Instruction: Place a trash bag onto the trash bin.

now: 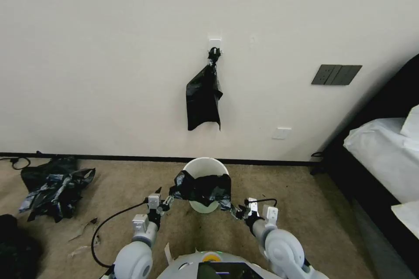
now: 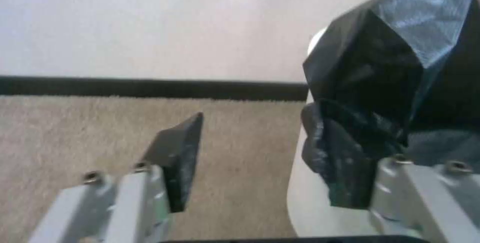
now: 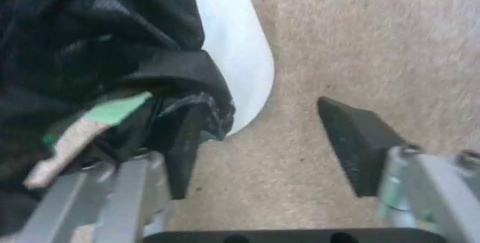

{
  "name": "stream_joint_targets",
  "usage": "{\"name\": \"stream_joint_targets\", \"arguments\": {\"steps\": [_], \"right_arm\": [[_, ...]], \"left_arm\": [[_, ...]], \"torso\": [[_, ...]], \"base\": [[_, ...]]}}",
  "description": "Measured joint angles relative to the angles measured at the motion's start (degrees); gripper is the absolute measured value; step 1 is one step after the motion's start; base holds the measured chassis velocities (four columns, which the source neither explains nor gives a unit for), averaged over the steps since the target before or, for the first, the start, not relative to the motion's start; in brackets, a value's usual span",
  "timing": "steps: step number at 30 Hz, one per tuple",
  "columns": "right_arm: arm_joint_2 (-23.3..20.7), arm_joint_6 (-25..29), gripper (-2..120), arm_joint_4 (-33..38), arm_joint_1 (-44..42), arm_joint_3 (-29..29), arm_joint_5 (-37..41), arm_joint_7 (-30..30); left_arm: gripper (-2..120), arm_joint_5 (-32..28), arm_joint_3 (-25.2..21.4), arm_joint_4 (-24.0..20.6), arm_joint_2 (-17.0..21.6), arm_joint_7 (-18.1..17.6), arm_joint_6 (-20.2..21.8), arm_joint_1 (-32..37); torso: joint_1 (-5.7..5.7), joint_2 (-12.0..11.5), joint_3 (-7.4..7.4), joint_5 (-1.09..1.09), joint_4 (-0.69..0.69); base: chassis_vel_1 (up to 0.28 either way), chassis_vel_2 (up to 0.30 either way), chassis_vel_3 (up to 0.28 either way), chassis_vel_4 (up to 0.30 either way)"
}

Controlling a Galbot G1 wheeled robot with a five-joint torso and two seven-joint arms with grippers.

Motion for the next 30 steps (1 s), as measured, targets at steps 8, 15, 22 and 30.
{"name": "stream_joint_targets", "arguments": {"steps": [8,15,22,30], "right_arm": [[-3.06,5.02,92,0.31,-3.26,-1.82,-15.24,-8.72],[-4.67,16.54,100,-2.58,-4.88,-3.85,-33.49,-17.45],[-4.91,22.25,100,-4.45,-4.97,-3.71,-39.65,-19.23],[-6.55,30.07,100,-6.98,-4.46,-2.12,-50.86,-23.22]], "left_arm": [[92,1.08,-2.16,3.51,2.59,9.61,-7.40,1.19],[100,4.75,-4.09,8.79,4.58,20.87,-15.99,0.03],[100,8.90,-6.30,13.99,5.87,30.90,-24.81,-1.43],[100,14.57,-11.18,19.45,8.47,50.08,-30.99,-5.34]], "torso": [[0.00,0.00,0.00,-0.01,0.00],[0.00,0.00,0.00,-0.01,0.00],[0.00,0.00,0.00,0.00,0.00],[0.00,0.00,0.01,0.00,0.00]], "base": [[0.000,0.000,0.000,0.000],[0.000,0.000,0.000,0.000],[0.000,0.000,0.000,0.000],[0.000,0.000,0.000,0.000]]}}
